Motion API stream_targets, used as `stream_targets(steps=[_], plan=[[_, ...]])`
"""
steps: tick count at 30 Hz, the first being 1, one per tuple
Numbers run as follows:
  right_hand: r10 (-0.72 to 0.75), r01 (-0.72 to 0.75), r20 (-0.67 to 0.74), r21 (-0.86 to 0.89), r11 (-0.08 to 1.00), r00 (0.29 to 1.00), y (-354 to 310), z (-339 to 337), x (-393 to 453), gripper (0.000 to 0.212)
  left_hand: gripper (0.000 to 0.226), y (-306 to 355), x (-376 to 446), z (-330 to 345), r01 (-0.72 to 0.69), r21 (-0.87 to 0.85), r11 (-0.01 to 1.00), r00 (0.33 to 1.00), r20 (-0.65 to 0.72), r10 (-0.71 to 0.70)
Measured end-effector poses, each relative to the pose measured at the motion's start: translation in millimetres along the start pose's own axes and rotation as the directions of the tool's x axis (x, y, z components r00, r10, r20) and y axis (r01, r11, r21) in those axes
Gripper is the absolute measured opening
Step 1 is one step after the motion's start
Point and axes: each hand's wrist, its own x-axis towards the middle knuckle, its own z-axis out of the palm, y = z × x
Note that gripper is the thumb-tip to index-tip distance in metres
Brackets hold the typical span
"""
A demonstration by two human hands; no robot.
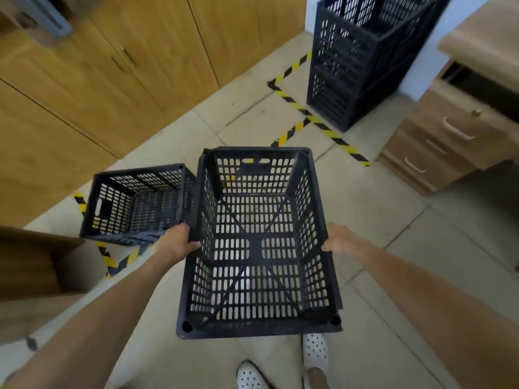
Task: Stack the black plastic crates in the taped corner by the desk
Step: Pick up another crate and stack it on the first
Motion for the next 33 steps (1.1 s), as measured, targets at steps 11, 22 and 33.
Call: stream_targets(steps=[11,22,33], plan=[[-0.273,0.261,-0.337,-0.082,0.962,0.901,-84.5,-216.1,-94.3,0.020,0.024,100.2,-48.7,-224.7,-0.134,-0.266,0.955,0.873,-0.487,-0.013],[-0.140,0.127,-0.430,-0.058,0.990,0.892,-183.4,-321.7,-71.3,0.026,0.023,122.0,40.4,-361.7,-0.166,-0.165,0.972,0.854,-0.517,0.058],[-0.062,0.086,-0.435,0.036,0.996,0.898,-233.9,-432.0,-29.8,0.028,0.026,205.5,145.7,-496.8,-0.319,-0.075,0.945,0.831,-0.501,0.241]])
